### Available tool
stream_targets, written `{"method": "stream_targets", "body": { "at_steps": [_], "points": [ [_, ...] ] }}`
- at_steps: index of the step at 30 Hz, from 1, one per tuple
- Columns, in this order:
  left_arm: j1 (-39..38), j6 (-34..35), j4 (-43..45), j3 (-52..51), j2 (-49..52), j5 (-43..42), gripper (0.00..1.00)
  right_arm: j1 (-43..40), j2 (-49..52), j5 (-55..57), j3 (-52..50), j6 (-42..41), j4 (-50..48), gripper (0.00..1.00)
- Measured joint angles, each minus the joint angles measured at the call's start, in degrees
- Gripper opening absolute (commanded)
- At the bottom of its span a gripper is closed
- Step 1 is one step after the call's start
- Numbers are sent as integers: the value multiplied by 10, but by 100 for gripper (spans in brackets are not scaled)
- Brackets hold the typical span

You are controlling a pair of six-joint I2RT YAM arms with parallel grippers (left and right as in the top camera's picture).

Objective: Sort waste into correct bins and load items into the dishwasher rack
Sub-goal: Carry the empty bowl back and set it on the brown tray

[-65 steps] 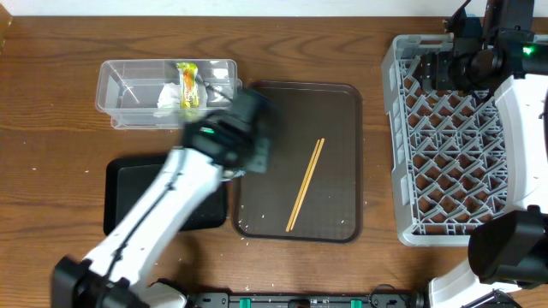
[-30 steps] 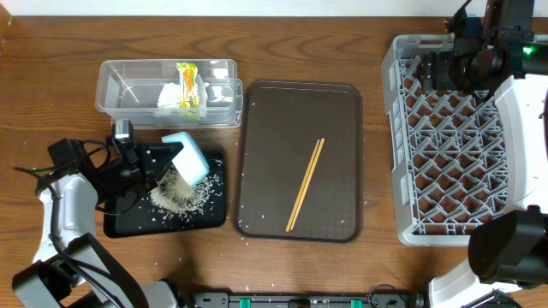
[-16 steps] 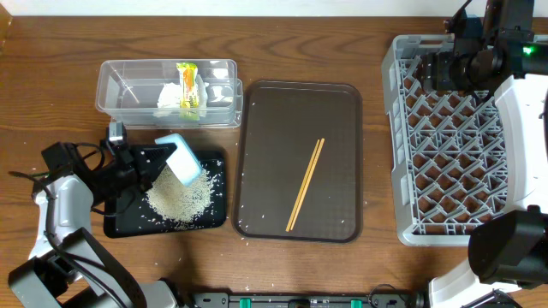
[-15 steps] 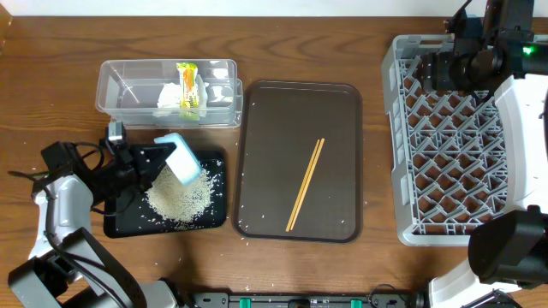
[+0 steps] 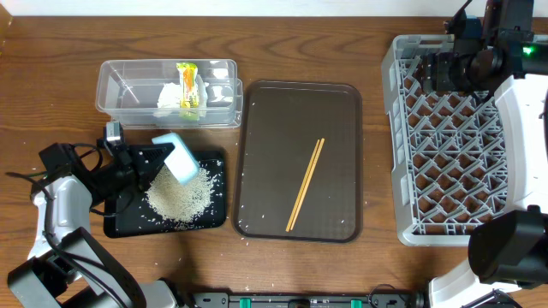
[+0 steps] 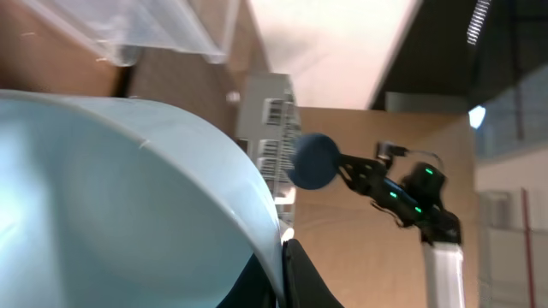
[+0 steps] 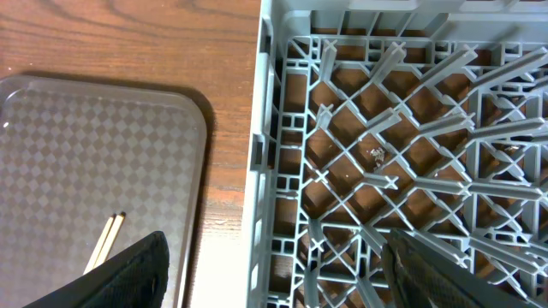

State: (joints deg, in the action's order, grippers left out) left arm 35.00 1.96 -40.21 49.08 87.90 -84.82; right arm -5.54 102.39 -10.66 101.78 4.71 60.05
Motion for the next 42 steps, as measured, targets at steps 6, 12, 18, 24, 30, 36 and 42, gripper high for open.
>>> {"method": "stream_targets", "body": {
  "at_steps": [6, 12, 18, 24, 30, 36, 42],
  "points": [
    [-4, 12, 13, 0, 1, 30, 6, 0, 0, 0, 0, 0, 0, 79],
    [-35, 12, 18, 0, -1, 22, 6, 0, 0, 0, 0, 0, 1, 79],
    [-165, 20, 51, 9, -52, 103, 6, 0, 0, 0, 0, 0, 1, 79],
    [-388, 61, 206, 30, -87, 291, 6, 0, 0, 0, 0, 0, 1, 79],
    [-589, 74, 324, 34, -45, 498, 10, 0, 0, 0, 0, 0, 6, 79],
    [-663, 80, 378, 34, 52, 651, 9, 0, 0, 0, 0, 0, 11, 80],
    [-665, 82, 405, 34, 111, 701, 13, 0, 0, -2, 0, -1, 12, 82]
  ]
}}
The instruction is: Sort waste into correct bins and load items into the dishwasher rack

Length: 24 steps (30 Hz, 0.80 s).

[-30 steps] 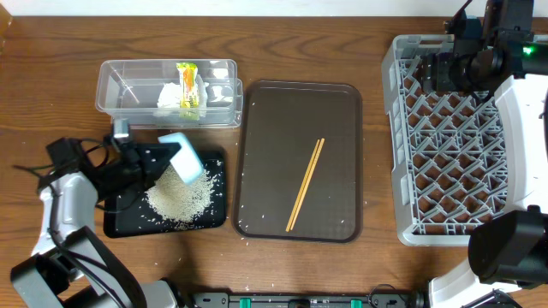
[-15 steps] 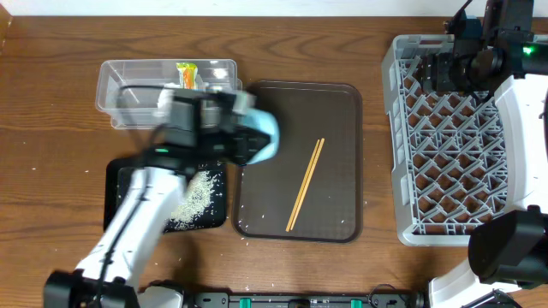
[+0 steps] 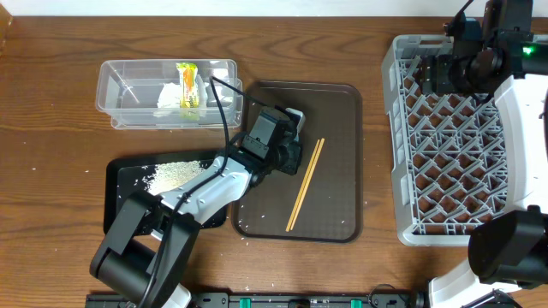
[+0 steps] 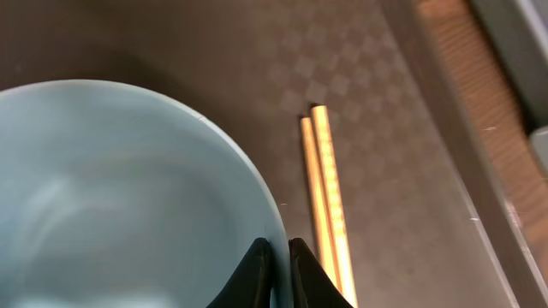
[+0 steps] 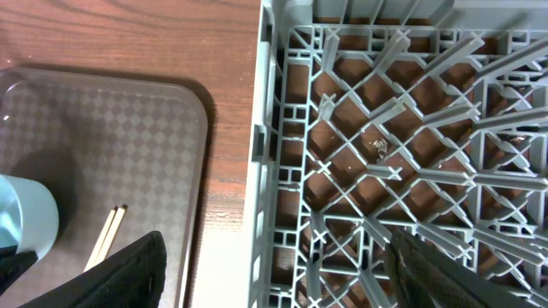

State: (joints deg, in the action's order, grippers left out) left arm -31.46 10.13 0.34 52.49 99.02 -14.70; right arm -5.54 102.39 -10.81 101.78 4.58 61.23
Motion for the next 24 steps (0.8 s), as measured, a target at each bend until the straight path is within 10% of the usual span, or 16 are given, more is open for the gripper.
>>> {"method": "stream_targets", "body": {
  "at_steps": [7, 14, 17, 24],
  "points": [
    [2, 2, -9, 0, -17, 14, 56, 2, 0, -48, 0, -1, -22, 86],
    [58, 18, -224, 2, -163, 21, 43, 51, 0, -77, -1, -2, -37, 86],
    [122, 76, -376, 7, -226, 56, 23, 85, 5, -83, -1, 0, -40, 66],
    [304, 265, -628, 4, -285, 116, 19, 137, 79, -88, -1, -19, -53, 48]
  ]
}}
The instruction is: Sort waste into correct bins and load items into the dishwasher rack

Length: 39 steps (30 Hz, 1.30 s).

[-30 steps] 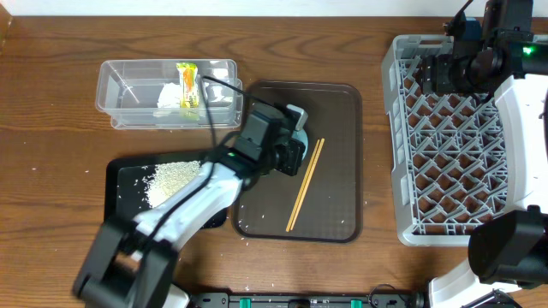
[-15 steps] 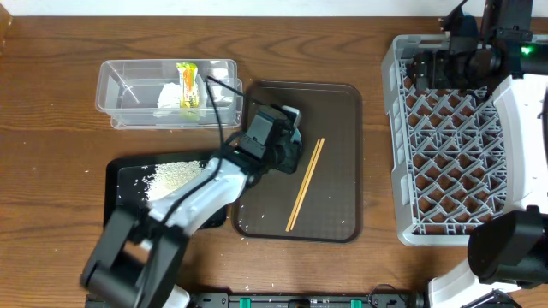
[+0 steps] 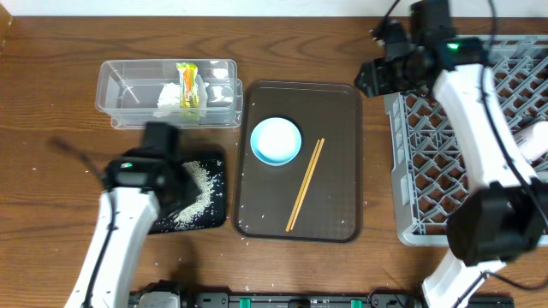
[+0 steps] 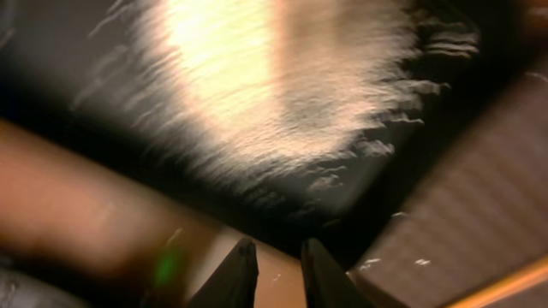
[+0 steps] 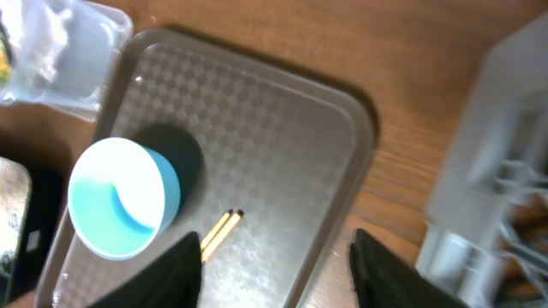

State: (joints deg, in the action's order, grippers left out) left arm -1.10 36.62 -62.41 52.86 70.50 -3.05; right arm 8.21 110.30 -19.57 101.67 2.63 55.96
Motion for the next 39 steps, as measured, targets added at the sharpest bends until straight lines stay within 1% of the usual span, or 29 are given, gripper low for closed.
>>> {"method": "stream_targets", "body": {
  "at_steps": [2, 5, 9, 15, 18, 21, 27, 31, 36, 38, 39],
  "points": [
    [48, 52, -38, -4, -10, 6, 19, 11, 26, 0, 0, -6, -4, 49],
    [96, 100, -46, -17, -15, 9, 19, 34, 60, 1, -2, -10, -12, 50],
    [139, 131, -32, -44, -15, 10, 19, 64, 82, 0, -2, -10, -31, 50],
    [210, 156, -1, -114, -15, 13, 19, 97, 87, 1, -2, -12, -55, 51],
    [237, 162, 14, -139, -15, 15, 19, 98, 87, 1, -2, -12, -57, 51],
    [252, 163, 54, -156, -15, 17, 19, 98, 87, 3, -2, -12, -57, 51],
    [254, 160, 149, -188, -15, 16, 20, 98, 87, 3, -2, -12, -56, 51],
    [254, 134, 210, -193, -15, -16, 22, 98, 87, 3, -2, -12, -55, 51],
    [254, 113, 231, -193, -15, -61, 22, 98, 87, 3, -2, -12, -54, 52],
    [254, 111, 231, -193, -15, -71, 26, 98, 87, 3, -2, -12, -55, 53],
    [254, 108, 231, -193, -15, -74, 29, 98, 87, 3, -2, -12, -55, 53]
  ]
}}
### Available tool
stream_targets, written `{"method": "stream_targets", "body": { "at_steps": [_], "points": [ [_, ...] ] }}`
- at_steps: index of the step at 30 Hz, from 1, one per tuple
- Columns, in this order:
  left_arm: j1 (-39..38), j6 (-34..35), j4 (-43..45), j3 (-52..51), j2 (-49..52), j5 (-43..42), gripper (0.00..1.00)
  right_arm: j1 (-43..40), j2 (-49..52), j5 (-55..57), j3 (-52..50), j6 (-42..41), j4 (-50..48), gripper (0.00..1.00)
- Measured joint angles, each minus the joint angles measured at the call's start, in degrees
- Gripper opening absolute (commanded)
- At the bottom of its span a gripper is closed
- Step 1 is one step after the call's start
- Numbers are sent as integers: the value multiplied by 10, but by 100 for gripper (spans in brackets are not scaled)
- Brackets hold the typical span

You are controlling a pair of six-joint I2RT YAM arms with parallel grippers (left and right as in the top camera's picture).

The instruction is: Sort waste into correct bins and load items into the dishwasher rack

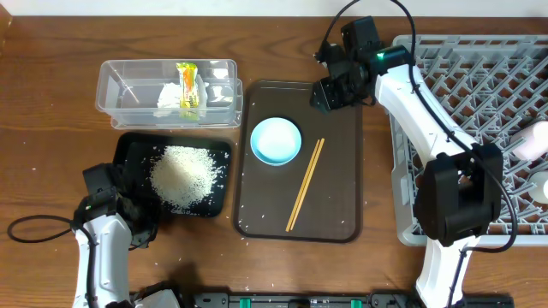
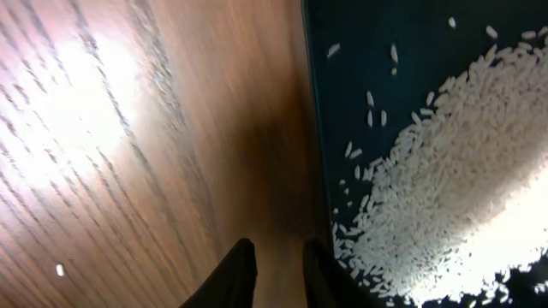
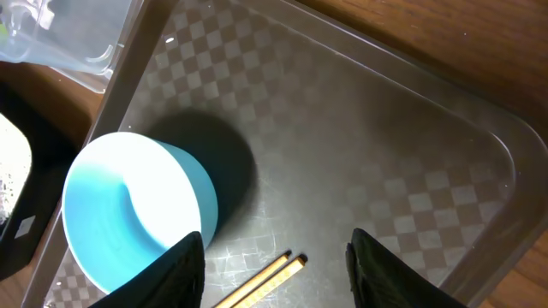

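A light blue bowl stands upright and empty on the brown tray. To its right a pair of chopsticks lies on the tray, their upper tips between my right fingers. My right gripper hovers open over the tray's far right part, holding nothing. My left gripper hangs above the table at the left edge of the black bin. Its fingers stand a narrow gap apart with nothing between them. White rice is heaped in the black bin.
A clear bin with wrappers stands behind the black bin. The grey dishwasher rack fills the right side, with pale items at its right edge. Stray rice grains dot the table near the tray's front left corner.
My right gripper has moved left from the tray's far right corner to over the tray near the bowl and chopstick tips. My left gripper has moved from over the rice to the bin's left edge.
My left gripper first held the bowl tilted over the black bin and its rice, with the right gripper over the rack. Then it held the bowl over the tray. By 1.3 s ago the bowl stood released on the tray, and now both grippers are empty.
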State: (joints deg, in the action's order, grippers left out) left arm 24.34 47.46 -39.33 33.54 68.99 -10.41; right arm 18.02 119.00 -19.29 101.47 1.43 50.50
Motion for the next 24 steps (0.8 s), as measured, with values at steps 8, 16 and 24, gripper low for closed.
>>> {"method": "stream_targets", "body": {
  "at_steps": [8, 16, 24],
  "points": [
    [0, -46, -66, 3, 0, -13, 35, 0, 0, 0, 0, -3, 27, 63],
    [0, -193, -160, 46, -42, -67, 42, 10, 0, 0, 0, -4, 56, 62],
    [-6, -295, -120, 55, -74, -152, 43, 62, 12, 0, 0, -10, 56, 45]
  ]
}}
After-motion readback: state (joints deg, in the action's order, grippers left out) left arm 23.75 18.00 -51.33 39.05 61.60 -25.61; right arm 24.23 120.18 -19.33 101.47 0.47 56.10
